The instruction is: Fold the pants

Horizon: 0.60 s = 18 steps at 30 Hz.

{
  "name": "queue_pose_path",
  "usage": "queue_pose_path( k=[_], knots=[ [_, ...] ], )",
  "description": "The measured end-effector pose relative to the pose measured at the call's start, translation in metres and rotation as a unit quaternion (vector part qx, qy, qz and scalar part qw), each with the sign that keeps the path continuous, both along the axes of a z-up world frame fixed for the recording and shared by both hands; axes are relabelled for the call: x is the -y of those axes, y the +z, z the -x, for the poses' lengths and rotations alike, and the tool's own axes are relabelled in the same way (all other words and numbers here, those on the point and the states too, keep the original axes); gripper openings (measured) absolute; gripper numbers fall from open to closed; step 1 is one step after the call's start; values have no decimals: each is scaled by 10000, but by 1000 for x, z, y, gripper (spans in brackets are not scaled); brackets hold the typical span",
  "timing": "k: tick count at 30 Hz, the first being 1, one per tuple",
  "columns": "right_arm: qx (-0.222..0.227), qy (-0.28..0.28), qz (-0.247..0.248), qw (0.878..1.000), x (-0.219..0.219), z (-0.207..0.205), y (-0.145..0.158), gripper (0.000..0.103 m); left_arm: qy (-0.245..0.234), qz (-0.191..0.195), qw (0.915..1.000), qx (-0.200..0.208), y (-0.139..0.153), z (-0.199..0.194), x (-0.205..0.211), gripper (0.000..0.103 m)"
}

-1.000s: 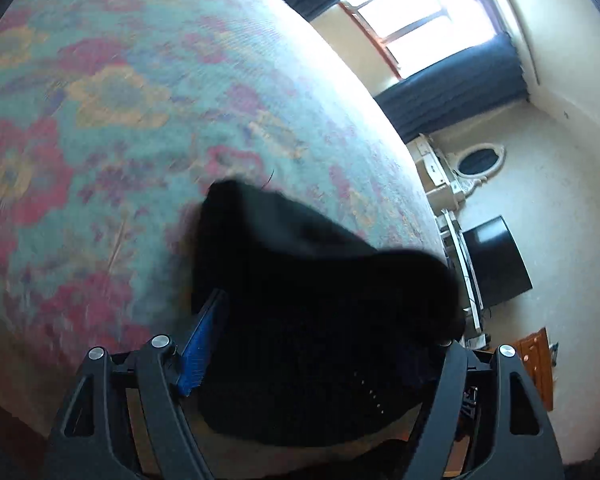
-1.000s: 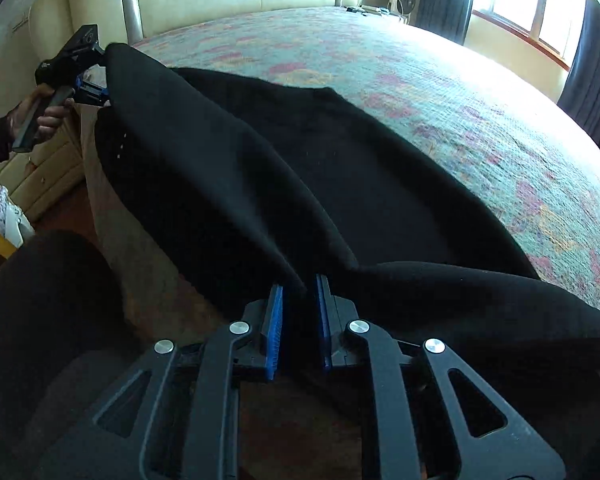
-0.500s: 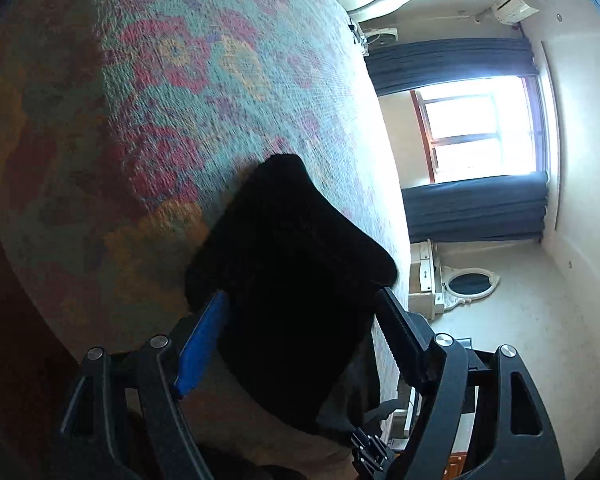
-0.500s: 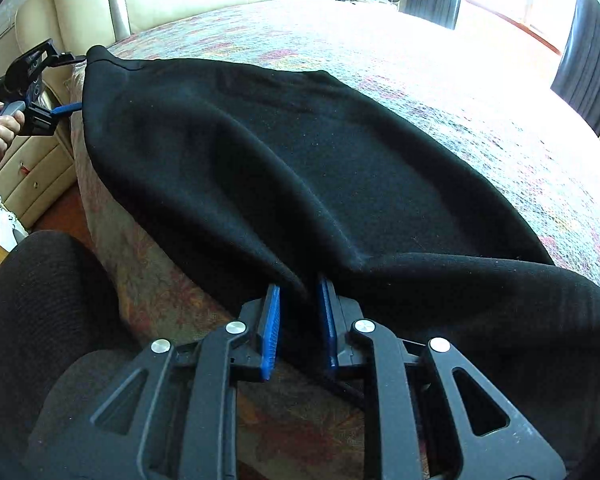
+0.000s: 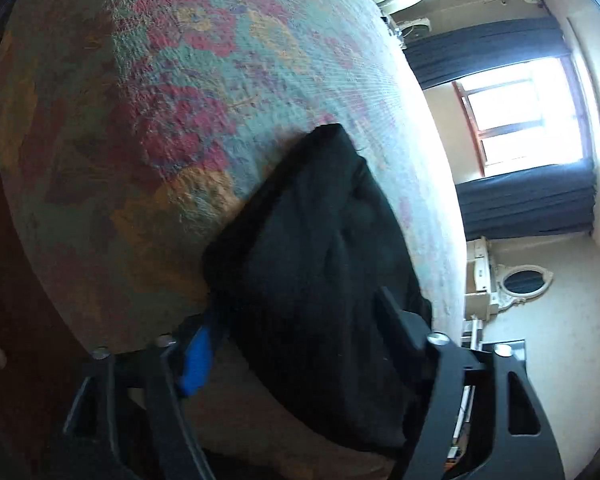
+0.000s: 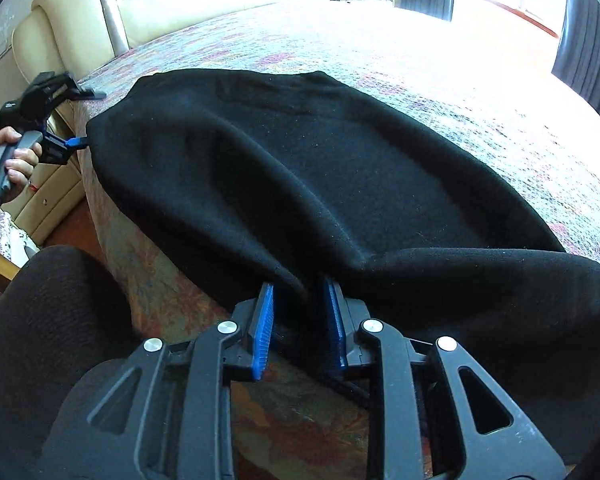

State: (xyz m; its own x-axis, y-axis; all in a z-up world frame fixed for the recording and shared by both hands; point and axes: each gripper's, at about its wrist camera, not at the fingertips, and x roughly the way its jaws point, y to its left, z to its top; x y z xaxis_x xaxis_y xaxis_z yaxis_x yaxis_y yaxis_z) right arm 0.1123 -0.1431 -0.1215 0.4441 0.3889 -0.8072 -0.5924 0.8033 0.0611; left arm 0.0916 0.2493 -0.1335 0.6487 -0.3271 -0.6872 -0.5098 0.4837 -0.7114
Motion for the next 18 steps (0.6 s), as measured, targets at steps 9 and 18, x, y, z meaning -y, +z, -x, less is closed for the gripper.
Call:
queue_pose_path(
  k=[9,18],
  knots=[
    [-322,-159,-291,9989,13,6,13,52,-148,-470,9983,-322,17,4,4,34],
    [-279,-3201,-1888,9280,216,-22,65,71,14,-1580,9871,246,85,-6,17,77]
  ],
)
